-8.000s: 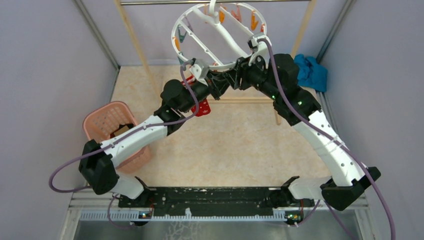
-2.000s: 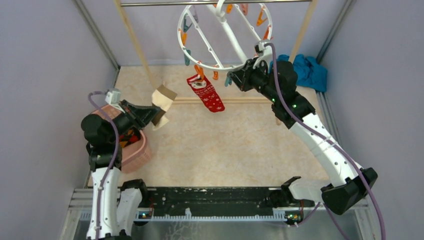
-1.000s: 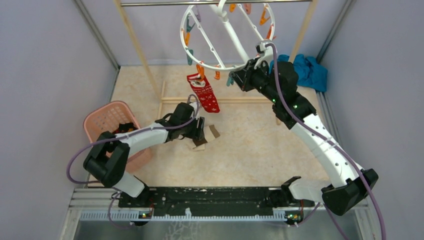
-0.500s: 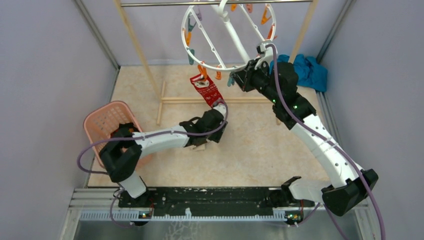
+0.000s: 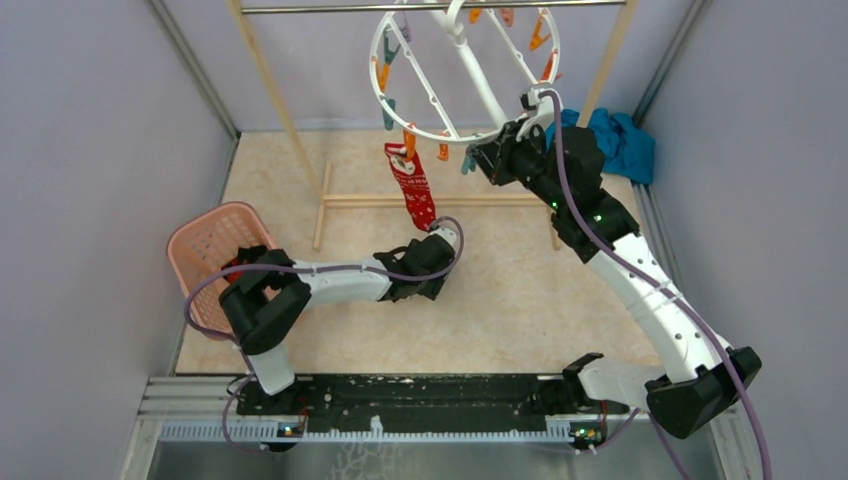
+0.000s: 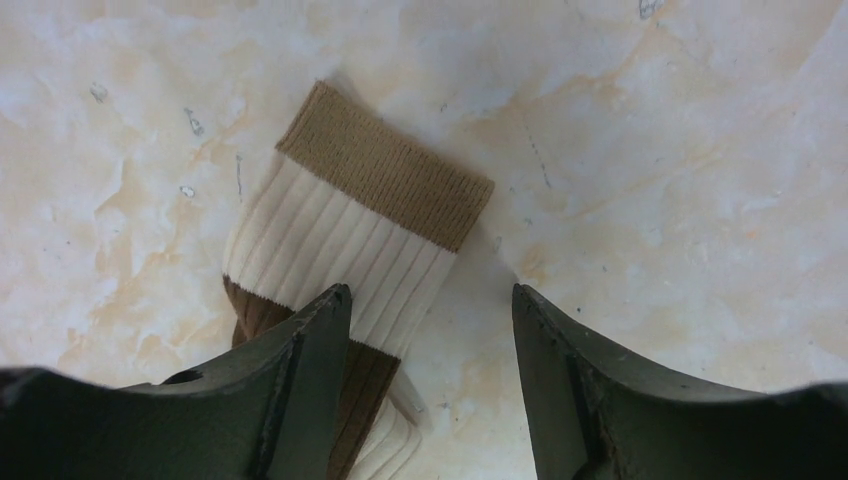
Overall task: Clip the socks to the hanger
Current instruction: Pick up the sock at the center of the board.
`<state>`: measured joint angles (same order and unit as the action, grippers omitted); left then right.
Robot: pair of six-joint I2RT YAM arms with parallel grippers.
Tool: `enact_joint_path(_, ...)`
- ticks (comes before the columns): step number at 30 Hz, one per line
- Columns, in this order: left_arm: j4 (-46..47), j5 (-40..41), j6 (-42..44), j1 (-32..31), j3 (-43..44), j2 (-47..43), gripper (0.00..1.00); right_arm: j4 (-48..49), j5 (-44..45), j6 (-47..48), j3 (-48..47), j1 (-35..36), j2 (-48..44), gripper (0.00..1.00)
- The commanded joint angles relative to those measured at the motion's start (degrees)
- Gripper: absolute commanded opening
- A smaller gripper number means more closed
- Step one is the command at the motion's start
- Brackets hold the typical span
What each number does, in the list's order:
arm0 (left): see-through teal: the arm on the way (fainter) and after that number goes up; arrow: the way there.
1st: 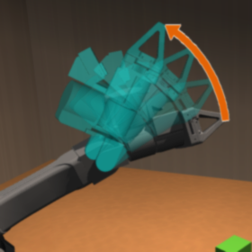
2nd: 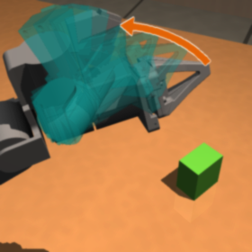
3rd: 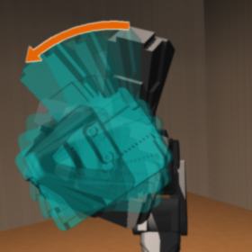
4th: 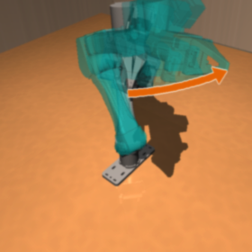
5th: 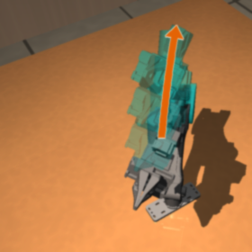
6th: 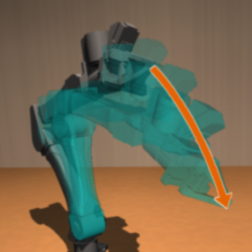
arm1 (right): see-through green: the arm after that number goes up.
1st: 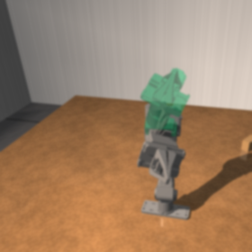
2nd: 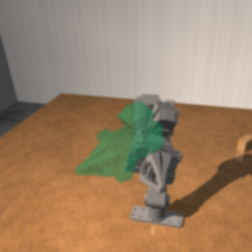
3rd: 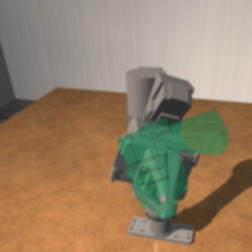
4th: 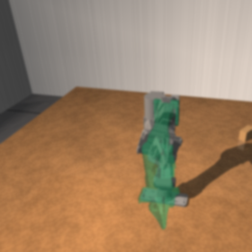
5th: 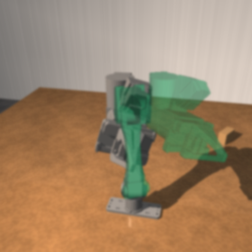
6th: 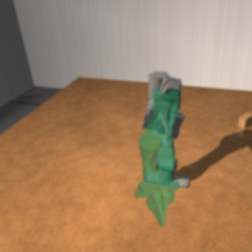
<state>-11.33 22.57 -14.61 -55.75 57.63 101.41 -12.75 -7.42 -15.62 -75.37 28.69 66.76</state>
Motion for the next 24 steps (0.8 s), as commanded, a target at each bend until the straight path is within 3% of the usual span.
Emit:
enact_joint_path(1, 3.9, 0.1, 1.3, 0.0, -1.7, 2.2, 0.66, -2.4, -1.2, 0.1, 1.1, -0.3, -0.9, 0.0)
enact_joint_path(5, 6.1, -1.8, 3.6, 0.0, -1.4, 3.0, 0.66, -2.6, -1.1, 0.4, 1.1, -0.3, -0.8, 0.0)
enact_joint_path(8, 6.1, -2.9, 4.9, 0.1, -0.6, 4.1, 0.58, -2.7, -1.0, 0.4, 1.1, -0.3, -0.8, 0.0)
enact_joint_path(13, 3.6, -8.0, 4.0, 1.5, 1.1, 6.9, 0.28, -2.7, -0.9, 0.5, 1.3, -0.3, -1.1, 0.0)
enact_joint_path(16, 3.5, -15.5, 2.8, 3.2, 0.8, 7.8, 0.19, -2.8, -0.8, 0.6, 1.7, -0.4, -1.2, 0.0)
enact_joint_path(18, 4.4, -18.0, 2.2, 3.7, -0.2, 7.6, 0.0, -2.9, -0.7, 0.7, 1.8, -0.4, -1.4, 0.0)
enact_joint_path(24, 8.2, -29.2, 3.1, 3.7, -4.3, -1.1, 0.0, -2.9, -0.8, 0.7, 1.8, -0.5, -1.5, 0.0)
